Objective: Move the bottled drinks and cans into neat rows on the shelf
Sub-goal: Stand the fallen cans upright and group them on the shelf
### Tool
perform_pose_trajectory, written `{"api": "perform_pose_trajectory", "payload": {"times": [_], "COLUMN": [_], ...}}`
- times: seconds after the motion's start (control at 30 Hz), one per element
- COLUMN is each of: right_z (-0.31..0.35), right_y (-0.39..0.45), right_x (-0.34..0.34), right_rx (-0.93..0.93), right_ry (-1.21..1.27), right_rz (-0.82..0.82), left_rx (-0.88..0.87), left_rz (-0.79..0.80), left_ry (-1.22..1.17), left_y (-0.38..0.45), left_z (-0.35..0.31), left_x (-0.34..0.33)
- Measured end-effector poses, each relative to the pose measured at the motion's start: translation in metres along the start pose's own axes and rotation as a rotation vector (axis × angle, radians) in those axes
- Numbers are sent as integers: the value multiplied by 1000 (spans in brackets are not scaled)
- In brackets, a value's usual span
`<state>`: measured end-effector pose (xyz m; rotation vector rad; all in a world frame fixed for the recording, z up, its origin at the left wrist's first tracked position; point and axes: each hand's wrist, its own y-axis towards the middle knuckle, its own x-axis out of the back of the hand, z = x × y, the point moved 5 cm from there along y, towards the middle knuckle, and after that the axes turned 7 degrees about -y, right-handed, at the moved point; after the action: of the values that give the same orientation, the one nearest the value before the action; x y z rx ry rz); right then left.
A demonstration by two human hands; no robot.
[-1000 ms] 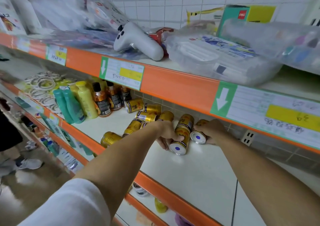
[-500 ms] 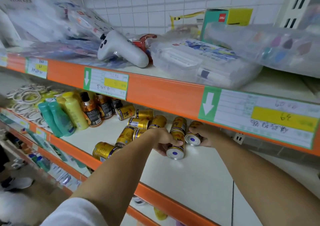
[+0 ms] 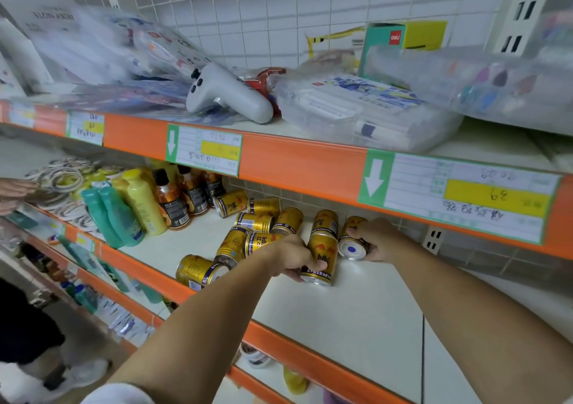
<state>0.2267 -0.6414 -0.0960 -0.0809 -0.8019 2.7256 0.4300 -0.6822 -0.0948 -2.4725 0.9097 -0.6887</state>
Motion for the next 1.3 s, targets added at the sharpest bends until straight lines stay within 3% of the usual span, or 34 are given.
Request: {"api": "perform_pose_trajectory", "payload": {"times": [0.23,0.37,0.8,1.3], "right_z": [2,5,2,-16], "right_y": [-11,-14,-12,-43], "right_x": [-2,-3,8,0], "right_rx": [27,17,-45,138], "right_ry": [171,169,-42,-247], "right_rz": [213,236,-42,-180], "left_rx": [-68,-120,-217,-296], "left_rz": [-5,-46,-117,-128], "left_ry": [99,137,-42,-104], "left_y": [-14,-21,-41,-50], "left_z": [-5,-6,3,-2], "left_x": [-3,-5,17,24]}}
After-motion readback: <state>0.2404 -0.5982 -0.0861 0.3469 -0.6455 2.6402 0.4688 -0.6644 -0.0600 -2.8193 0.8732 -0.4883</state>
